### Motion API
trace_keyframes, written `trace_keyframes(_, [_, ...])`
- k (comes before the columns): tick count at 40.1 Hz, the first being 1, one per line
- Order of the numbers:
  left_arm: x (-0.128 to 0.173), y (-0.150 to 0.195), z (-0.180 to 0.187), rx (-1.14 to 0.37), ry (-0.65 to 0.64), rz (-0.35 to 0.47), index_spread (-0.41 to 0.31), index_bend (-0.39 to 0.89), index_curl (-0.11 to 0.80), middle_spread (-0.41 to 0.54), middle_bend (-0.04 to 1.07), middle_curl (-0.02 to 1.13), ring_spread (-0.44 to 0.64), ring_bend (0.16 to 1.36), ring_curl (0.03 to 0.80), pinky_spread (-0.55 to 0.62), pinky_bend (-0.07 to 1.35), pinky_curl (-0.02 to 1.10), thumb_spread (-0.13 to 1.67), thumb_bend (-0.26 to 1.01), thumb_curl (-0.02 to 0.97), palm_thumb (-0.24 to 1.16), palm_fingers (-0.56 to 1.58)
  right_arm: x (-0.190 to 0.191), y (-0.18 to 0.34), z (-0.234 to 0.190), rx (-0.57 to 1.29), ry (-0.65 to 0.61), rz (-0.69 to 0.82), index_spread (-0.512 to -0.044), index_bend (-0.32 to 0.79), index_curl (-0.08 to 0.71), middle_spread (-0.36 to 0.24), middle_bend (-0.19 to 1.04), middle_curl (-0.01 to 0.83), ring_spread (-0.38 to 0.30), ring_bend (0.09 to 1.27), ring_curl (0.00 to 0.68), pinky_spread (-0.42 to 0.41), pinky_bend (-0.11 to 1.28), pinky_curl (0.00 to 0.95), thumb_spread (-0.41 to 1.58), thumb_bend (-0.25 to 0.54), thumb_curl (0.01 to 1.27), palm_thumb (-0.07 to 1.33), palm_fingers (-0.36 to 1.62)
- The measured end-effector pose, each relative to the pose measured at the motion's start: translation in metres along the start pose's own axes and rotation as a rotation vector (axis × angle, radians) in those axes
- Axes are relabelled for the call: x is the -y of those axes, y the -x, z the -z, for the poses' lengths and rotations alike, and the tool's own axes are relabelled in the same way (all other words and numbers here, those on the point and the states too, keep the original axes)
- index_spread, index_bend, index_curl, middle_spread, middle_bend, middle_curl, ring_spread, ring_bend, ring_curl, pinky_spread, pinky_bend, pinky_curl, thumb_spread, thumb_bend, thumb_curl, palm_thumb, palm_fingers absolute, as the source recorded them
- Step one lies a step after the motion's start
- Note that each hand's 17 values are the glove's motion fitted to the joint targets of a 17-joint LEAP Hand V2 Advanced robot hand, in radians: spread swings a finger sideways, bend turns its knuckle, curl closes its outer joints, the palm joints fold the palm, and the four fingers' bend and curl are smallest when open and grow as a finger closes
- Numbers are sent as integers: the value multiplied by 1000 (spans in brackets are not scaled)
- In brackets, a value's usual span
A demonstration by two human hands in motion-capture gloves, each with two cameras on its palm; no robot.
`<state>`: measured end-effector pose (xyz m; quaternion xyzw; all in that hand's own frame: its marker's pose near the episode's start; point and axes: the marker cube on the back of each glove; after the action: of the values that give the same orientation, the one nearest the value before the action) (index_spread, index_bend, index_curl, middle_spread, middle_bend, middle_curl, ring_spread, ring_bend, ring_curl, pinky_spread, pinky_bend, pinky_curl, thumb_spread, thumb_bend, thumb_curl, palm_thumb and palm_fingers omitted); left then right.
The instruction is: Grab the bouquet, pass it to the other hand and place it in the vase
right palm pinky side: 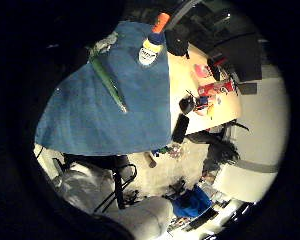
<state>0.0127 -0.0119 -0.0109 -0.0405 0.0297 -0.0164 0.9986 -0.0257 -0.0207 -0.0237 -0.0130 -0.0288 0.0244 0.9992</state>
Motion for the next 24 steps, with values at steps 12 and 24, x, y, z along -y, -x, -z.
trace_keyframes(12, [-2, -4, -4, -12, -13, -38, 49, 116, 158, 247, 186, 270, 307, 587, 268, 258, 458, 313, 1217, 18, 191, 189, 209, 51, -32, -35, 6, 139, -190, -222, 39, 162, 20, 194, 298, 10, 539, 326, 141, 584, 328, 1151, 70, 213, 346, 621])
trace_keyframes(24, [-5, 0, -12, -22, 15, -44, 52, 124, 182, 265, 191, 297, 317, 613, 280, 268, 474, 333, 1239, -14, 218, 185, 189, 43, -46, -106, -9, 191, -418, -192, 41, 124, 18, 256, 357, -36, 603, 363, 103, 653, 359, 1097, -15, 248, 341, 651])
